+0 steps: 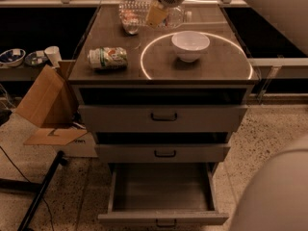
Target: Place water bottle into bottom drawer
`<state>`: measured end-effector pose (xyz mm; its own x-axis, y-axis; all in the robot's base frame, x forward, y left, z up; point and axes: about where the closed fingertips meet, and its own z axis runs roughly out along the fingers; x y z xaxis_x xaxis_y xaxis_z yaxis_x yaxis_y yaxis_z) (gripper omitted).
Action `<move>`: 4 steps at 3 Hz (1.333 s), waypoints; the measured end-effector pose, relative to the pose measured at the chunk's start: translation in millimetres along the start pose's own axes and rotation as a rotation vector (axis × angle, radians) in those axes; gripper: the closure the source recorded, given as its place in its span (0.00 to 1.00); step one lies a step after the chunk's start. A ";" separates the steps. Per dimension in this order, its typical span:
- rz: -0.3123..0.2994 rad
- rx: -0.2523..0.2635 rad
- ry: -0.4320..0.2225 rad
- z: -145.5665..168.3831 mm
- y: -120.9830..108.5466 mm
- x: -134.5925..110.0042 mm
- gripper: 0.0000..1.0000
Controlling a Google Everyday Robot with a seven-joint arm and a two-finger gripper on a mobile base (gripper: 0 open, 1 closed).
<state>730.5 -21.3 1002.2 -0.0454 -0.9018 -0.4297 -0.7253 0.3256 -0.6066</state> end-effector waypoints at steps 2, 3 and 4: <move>0.044 0.017 -0.045 -18.3 55.9 10.3 1.00; 0.044 0.017 -0.045 -18.3 55.9 10.3 1.00; 0.041 0.010 -0.062 -12.3 54.9 11.1 1.00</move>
Offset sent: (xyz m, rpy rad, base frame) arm -0.0574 0.0018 -0.0257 0.0692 -0.0214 -0.0136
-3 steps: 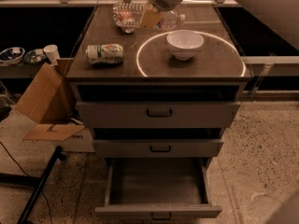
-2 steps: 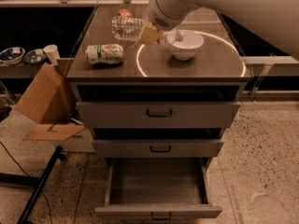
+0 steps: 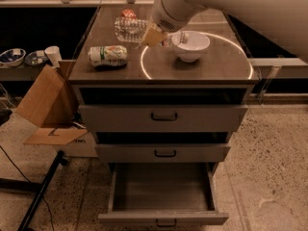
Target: Place water bottle into bottom drawer
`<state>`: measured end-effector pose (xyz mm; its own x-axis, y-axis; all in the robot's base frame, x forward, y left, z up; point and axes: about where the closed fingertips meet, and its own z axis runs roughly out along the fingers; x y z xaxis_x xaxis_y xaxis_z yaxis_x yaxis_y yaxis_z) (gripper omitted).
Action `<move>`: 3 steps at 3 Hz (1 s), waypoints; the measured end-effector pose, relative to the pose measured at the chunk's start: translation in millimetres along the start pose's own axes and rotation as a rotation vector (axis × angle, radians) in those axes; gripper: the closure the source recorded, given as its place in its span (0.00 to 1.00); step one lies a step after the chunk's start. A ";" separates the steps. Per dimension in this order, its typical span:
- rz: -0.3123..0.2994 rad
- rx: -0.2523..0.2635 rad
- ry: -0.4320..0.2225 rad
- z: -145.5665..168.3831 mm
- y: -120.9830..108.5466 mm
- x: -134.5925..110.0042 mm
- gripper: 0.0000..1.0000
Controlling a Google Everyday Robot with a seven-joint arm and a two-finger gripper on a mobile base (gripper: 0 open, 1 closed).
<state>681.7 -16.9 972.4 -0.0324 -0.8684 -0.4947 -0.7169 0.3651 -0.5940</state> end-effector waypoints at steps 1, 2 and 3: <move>-0.002 -0.011 -0.027 4.6 14.0 9.4 1.00; -0.004 -0.023 -0.035 0.8 48.6 23.9 1.00; -0.006 -0.055 -0.028 1.3 88.3 42.8 1.00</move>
Offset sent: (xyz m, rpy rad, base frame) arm -0.0824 -0.0068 -0.0862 0.0211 0.0346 0.0464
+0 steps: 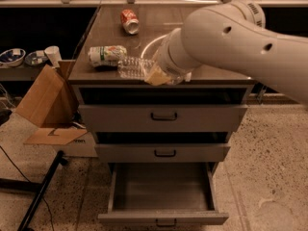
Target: Place water bottle into bottom drawer
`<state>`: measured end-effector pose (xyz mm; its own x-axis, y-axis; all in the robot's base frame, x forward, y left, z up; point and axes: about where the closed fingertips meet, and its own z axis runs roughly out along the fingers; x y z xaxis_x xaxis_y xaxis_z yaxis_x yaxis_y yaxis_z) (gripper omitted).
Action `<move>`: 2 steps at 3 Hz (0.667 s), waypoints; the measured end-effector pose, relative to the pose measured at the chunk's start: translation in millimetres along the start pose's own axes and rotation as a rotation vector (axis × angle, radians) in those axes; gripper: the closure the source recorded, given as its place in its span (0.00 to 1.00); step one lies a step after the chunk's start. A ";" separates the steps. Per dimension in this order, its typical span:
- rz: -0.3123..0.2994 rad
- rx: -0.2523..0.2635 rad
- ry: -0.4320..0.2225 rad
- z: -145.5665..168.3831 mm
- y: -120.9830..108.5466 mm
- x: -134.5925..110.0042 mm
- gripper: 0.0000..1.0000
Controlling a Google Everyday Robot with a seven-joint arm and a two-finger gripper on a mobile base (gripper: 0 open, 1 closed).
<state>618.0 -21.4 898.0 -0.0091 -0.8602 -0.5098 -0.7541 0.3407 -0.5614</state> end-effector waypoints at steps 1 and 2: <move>0.000 -0.053 0.018 7.7 55.9 27.9 1.00; 0.000 -0.054 0.018 7.7 55.9 28.0 1.00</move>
Offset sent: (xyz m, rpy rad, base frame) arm -0.0409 -0.0041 -0.0481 -0.0087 0.0450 0.0157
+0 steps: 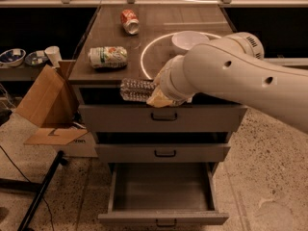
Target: Place water bottle into bottom drawer
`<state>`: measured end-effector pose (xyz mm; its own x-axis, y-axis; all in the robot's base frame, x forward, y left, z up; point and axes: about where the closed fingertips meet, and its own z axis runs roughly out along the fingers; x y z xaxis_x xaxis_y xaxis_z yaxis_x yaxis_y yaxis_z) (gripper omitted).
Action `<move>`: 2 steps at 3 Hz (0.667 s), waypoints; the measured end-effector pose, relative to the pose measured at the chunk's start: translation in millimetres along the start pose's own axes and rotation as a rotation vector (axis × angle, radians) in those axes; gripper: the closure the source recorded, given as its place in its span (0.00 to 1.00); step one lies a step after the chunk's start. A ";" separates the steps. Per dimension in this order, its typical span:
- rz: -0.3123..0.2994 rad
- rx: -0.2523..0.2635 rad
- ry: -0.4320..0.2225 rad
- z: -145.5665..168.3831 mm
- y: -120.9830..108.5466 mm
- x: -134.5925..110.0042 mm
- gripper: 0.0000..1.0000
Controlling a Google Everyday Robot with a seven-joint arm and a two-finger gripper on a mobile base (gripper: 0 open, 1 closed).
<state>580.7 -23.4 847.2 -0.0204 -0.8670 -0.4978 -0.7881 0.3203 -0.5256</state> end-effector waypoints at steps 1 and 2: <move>-0.020 -0.001 -0.020 -12.9 -13.7 -5.0 1.00; -0.020 -0.084 -0.040 -21.6 -5.4 7.5 1.00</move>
Offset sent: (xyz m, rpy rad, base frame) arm -0.0532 -0.0183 -0.0019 -0.0234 0.0885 0.4197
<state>571.5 -39.9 861.3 0.0188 -0.8563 -0.5162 -0.8370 0.2689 -0.4765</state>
